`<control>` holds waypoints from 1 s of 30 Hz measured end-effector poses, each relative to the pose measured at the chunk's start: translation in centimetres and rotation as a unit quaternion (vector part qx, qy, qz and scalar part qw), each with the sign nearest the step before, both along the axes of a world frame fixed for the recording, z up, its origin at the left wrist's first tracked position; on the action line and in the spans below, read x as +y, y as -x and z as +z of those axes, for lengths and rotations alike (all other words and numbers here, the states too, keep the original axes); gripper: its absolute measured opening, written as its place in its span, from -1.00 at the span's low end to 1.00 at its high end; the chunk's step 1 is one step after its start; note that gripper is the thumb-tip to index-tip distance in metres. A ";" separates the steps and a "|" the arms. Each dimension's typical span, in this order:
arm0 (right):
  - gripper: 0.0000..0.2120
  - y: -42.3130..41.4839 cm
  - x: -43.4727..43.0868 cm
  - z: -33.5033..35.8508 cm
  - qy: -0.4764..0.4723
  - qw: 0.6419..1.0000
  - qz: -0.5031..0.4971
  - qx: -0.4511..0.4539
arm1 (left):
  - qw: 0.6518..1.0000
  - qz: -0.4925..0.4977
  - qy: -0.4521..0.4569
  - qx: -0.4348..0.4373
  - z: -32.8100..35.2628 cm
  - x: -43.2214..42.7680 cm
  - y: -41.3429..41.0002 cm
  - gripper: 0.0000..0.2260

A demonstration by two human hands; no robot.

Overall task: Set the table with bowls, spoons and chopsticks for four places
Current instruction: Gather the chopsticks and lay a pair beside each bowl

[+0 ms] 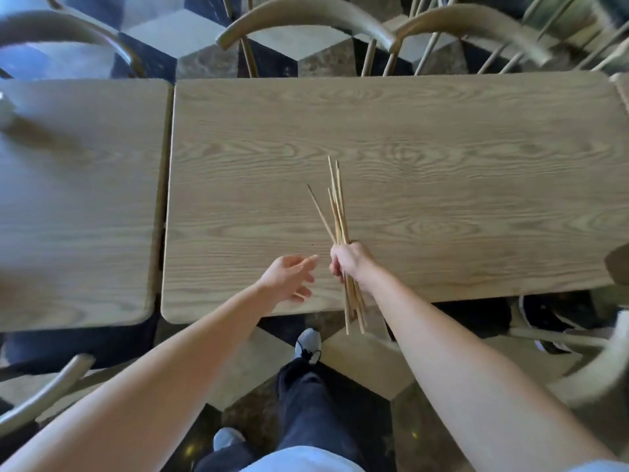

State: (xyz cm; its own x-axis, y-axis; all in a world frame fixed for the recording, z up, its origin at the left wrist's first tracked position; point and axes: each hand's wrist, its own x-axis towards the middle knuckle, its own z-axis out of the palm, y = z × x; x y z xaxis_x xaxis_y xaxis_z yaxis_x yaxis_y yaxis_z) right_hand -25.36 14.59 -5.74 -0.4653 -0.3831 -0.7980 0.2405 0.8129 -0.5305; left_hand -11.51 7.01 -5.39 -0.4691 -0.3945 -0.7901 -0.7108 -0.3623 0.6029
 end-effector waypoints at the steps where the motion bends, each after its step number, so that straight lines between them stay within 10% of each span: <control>1: -0.78 -2.1 -0.1 1.3 0.030 0.998 0.004 -0.054 | 0.998 0.036 -0.031 0.029 0.8 0.0 -0.8 -0.63; 7: -0.66 -16.5 -0.5 6.1 0.128 0.950 0.103 -0.265 | 0.959 0.223 -0.123 0.125 4.0 -1.2 -10.3 -0.55; 21: -0.67 -47.1 1.4 9.1 0.079 0.875 0.357 -0.318 | 0.846 0.473 -0.153 0.190 5.7 1.1 -46.1 -0.83; 30: -0.70 -54.5 -1.3 10.4 0.074 0.873 0.364 -0.316 | 0.810 0.495 -0.215 0.228 8.0 -0.5 -53.9 -0.59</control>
State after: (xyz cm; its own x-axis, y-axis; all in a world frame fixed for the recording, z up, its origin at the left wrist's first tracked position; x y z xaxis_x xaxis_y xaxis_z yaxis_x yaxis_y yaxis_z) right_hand 29.12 13.29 4.63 0.4603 -0.5139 -0.7239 -0.0280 0.8066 -0.5904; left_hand 42.42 6.53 2.60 -0.3731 -0.4905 -0.7876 0.3177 -0.8651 0.3882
